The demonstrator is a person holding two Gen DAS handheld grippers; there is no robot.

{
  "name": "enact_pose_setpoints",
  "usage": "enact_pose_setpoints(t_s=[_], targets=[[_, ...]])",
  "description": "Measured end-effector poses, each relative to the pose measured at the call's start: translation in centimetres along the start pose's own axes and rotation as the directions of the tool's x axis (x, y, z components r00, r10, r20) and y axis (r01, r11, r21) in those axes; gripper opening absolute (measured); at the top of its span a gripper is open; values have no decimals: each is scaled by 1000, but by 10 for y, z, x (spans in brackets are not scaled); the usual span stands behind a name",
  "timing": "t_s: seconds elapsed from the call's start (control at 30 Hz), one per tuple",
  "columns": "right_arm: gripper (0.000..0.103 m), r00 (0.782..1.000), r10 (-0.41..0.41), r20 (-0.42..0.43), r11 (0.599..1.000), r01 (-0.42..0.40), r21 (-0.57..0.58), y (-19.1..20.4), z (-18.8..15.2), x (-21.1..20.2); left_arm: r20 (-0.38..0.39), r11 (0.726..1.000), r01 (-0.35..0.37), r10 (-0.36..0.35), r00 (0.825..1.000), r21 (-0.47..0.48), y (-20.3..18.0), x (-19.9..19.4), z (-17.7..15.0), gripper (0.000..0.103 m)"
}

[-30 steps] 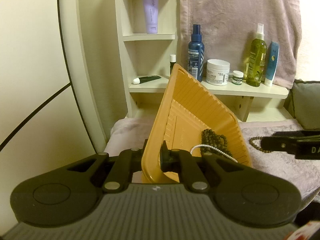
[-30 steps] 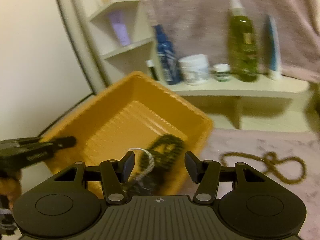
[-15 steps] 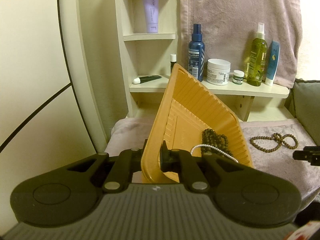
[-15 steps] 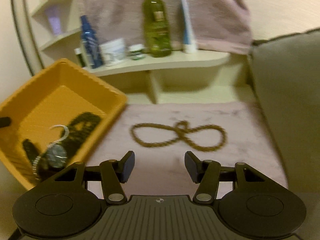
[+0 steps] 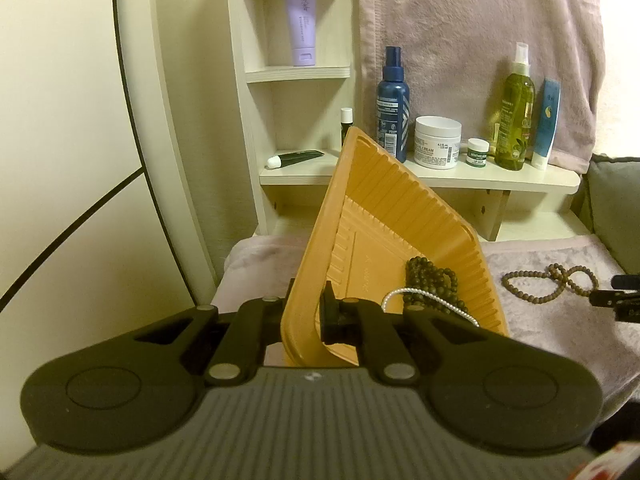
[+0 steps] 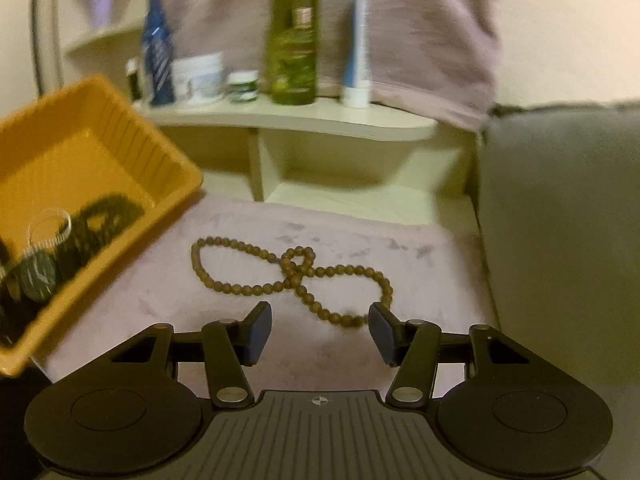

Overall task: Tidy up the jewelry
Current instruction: 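Move the open right tool over the wooden bead strand on the towel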

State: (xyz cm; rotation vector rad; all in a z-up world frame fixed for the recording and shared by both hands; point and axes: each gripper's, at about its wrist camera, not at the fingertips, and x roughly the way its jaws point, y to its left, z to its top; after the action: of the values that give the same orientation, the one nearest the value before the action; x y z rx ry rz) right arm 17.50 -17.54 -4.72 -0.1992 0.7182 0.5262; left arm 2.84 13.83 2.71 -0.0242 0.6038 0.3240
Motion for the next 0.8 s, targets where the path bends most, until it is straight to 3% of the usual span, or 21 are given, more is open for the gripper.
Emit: enact_pose_setpoints(t_s=[0.23,0.5,0.8], targets=[[36,1000,8,-26,983,-12,-183,13,3,24,0,1000,-1,1,1000,1,0,0,0,7],[28,999,-8,-50,961,-6,-276,20,7,42,0,1000,2,-2,1000,5,-1,0,0,7],[24,998,-15,-56,957,-2,-291,22,6,47,-1,1000,2,-2,1000,6,-1,-1,0,7]])
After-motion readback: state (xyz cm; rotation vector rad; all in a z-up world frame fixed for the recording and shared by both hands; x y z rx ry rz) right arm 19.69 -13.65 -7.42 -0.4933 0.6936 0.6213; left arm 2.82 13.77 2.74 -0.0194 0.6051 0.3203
